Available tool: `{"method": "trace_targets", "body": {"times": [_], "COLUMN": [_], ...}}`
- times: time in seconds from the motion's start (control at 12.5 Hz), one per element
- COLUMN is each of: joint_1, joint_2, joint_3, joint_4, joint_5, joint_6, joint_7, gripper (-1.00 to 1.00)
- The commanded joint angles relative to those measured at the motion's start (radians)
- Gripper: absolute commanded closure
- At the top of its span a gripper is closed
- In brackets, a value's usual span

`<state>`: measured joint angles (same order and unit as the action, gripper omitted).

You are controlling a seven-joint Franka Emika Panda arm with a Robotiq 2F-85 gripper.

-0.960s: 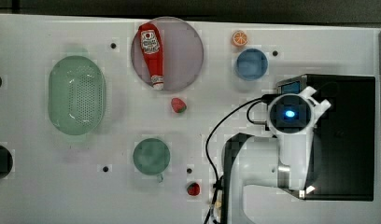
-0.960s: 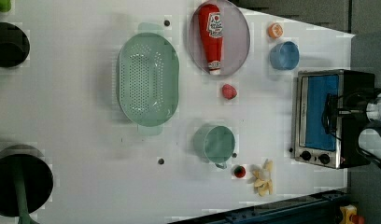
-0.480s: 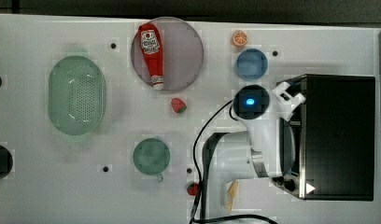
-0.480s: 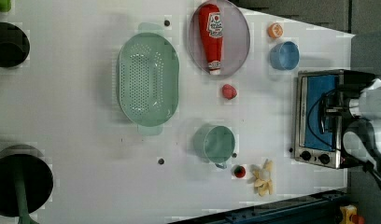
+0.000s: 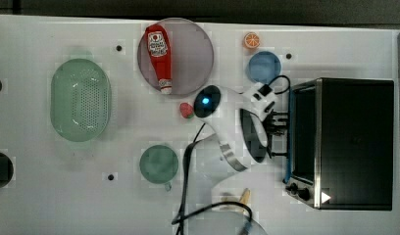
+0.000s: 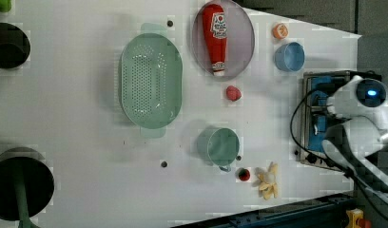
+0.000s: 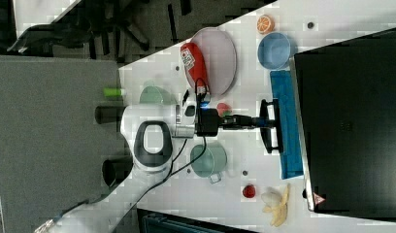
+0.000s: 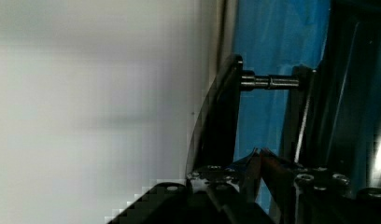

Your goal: Flap open oven.

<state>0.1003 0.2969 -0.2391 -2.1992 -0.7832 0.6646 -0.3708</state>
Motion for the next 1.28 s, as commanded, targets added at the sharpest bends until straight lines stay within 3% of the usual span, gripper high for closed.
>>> {"method": "trace_targets", "body": {"times": [0.08,0.56,0.88,1.04,1.28], "joint_1": [0.039,0.099,0.102,0.094,0.088], "joint_2": [0.084,0.254,0.242,0.197,0.101], "joint_3": [0.041,0.060,0.060,0.060,0.061], "joint_4": [-0.018,0.039,0.076,0.076,0.075], "joint_5": [-0.059,-0.070,-0.038,0.058,0.318], "joint_6": [0.000,0.009,0.028,0.063,0.120], "joint_7": [0.176,0.359,0.386,0.383,0.372], "gripper": [0.65,0.65,0.65,0.65,0.65]}}
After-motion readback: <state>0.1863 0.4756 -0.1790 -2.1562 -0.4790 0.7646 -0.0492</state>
